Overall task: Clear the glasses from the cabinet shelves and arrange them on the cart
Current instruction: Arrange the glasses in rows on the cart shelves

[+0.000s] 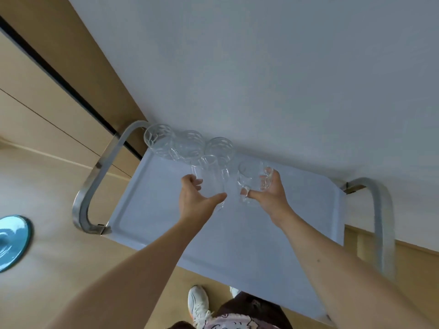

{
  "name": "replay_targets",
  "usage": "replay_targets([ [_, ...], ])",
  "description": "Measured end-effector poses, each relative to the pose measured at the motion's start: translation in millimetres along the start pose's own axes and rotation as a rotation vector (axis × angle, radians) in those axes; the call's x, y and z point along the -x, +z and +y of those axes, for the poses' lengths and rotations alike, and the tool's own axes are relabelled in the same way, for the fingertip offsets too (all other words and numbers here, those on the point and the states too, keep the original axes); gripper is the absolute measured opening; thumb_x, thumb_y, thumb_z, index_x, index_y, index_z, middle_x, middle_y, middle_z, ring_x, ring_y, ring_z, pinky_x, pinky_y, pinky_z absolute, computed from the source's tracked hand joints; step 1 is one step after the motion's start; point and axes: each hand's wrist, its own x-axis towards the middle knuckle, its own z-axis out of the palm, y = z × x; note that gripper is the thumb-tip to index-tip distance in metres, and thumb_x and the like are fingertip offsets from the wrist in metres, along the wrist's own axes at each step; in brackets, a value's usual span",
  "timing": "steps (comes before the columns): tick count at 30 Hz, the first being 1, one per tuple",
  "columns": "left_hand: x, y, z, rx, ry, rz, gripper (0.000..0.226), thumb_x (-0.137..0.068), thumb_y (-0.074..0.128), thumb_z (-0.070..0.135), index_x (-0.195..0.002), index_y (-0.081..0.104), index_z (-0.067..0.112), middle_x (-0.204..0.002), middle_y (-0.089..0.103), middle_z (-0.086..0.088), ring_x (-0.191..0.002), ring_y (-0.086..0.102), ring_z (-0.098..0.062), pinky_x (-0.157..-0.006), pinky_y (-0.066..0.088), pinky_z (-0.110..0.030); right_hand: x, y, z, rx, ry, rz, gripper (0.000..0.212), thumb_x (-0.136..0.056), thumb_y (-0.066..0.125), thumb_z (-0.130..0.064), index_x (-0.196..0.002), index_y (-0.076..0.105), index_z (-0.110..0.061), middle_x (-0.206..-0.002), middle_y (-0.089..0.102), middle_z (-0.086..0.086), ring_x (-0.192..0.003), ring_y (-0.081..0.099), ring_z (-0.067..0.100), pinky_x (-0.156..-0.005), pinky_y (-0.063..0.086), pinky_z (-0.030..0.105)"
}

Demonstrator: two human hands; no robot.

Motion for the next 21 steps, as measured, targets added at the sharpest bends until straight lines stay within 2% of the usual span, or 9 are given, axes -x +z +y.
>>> replay_targets([
  [3, -4.4, 4.0, -1.4, -0.04, 0.009, 0.013, 0.084, -0.058, 0.093, 0.04, -0.12, 0.037, 0.031, -0.117, 0.055, 0.018, -0.109, 0.055, -0.008, -0.091, 0.052, -0.037, -15.6, -1.5, 0.2, 0.042, -0.016, -0.012, 0.1, -0.041, 0.092, -0.04, -0.127, 0.041, -0.041, -0.123, 0.051, -0.017, -0.113, 0.052, -0.006, -0.085, 0.044, 0.017],
  [5, -7.1, 7.3, -0.6, -0.048, 0.009, 0.017, 0.085, -0.057, 0.094, 0.039, -0.121, 0.038, 0.03, -0.118, 0.055, 0.017, -0.11, 0.055, -0.008, -0.093, 0.053, -0.04, -26.0, -3.1, 0.1, 0.065, -0.045, -0.02, 0.103, -0.046, 0.093, -0.037, -0.134, 0.04, -0.037, -0.132, 0.049, -0.011, -0.121, 0.052, 0.005, -0.095, 0.044, 0.024],
  [8, -7.7, 10.5, -2.3, -0.043, -0.002, 0.037, 0.084, -0.057, 0.094, 0.038, -0.119, 0.038, 0.031, -0.116, 0.055, 0.02, -0.109, 0.056, -0.006, -0.089, 0.053, -0.035, -38.3, -4.7, -0.1, 0.081, -0.098, -0.058, 0.104, -0.054, 0.096, -0.024, -0.14, 0.038, -0.039, -0.14, 0.045, -0.005, -0.127, 0.05, 0.011, -0.098, 0.042, 0.025],
  [10, -7.9, 11.7, -4.3, -0.041, -0.01, 0.044, 0.083, -0.057, 0.094, 0.037, -0.118, 0.039, 0.032, -0.116, 0.055, 0.021, -0.107, 0.057, -0.004, -0.087, 0.053, -0.032, -45.6, -6.2, -0.7, 0.097, -0.121, -0.067, 0.101, -0.058, 0.097, -0.015, -0.136, 0.038, -0.044, -0.14, 0.047, -0.005, -0.129, 0.049, 0.011, -0.095, 0.041, 0.021],
  [13, -8.8, 14.3, -6.8, -0.038, 0.002, 0.044, 0.083, -0.057, 0.096, 0.032, -0.12, 0.04, 0.028, -0.115, 0.055, 0.021, -0.107, 0.058, -0.006, -0.089, 0.053, -0.033, -53.5, -9.4, -0.4, 0.151, -0.161, -0.063, 0.101, -0.054, 0.098, -0.015, -0.132, 0.041, -0.046, -0.136, 0.052, -0.008, -0.128, 0.051, 0.006, -0.097, 0.042, 0.021],
  [15, -9.0, 15.8, -6.5, -0.049, 0.015, 0.037, 0.084, -0.058, 0.096, 0.031, -0.12, 0.04, 0.027, -0.115, 0.055, 0.019, -0.107, 0.058, -0.009, -0.09, 0.053, -0.033, -56.7, -10.9, -0.1, 0.209, -0.181, -0.069, 0.106, -0.054, 0.099, -0.013, -0.137, 0.041, -0.042, -0.136, 0.052, -0.01, -0.127, 0.051, 0.006, -0.099, 0.042, 0.023],
  [18, -8.1, 15.9, -5.6, -0.048, 0.023, 0.028, 0.084, -0.058, 0.096, 0.032, -0.12, 0.04, 0.027, -0.118, 0.055, 0.017, -0.109, 0.058, -0.009, -0.09, 0.052, -0.031, -59.4, -12.1, -4.4, 0.331, -0.171, -0.091, 0.113, -0.053, 0.098, -0.013, -0.146, 0.039, -0.036, -0.132, 0.055, -0.012, -0.121, 0.055, 0.012, -0.091, 0.044, 0.022],
  [21, -6.9, 16.0, -6.5, -0.046, 0.02, 0.026, 0.085, -0.058, 0.096, 0.034, -0.12, 0.039, 0.028, -0.119, 0.056, 0.016, -0.107, 0.058, -0.009, -0.088, 0.052, -0.03, -56.0, -13.3, -9.0, 0.405, -0.144, -0.067, 0.118, -0.058, 0.094, -0.008, -0.155, 0.03, -0.032, -0.137, 0.055, -0.003, -0.122, 0.055, 0.019, -0.095, 0.046, 0.027],
])
